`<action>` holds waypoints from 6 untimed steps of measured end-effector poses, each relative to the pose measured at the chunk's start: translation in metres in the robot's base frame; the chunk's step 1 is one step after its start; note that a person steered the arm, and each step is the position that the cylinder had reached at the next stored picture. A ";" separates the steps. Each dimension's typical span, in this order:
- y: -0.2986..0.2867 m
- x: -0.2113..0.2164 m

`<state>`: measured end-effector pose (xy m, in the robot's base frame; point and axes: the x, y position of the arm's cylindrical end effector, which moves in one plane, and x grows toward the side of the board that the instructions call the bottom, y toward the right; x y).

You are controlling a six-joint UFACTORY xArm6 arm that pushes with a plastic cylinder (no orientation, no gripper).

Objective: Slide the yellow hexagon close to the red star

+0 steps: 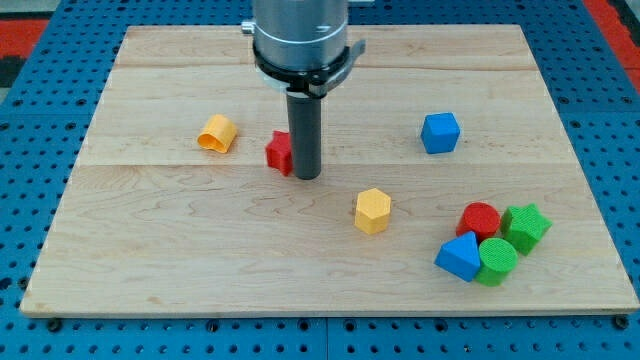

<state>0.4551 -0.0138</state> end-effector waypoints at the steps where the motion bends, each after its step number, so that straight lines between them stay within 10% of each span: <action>1: 0.091 0.021; 2: 0.128 0.053; 4: -0.018 0.030; 6: 0.007 0.111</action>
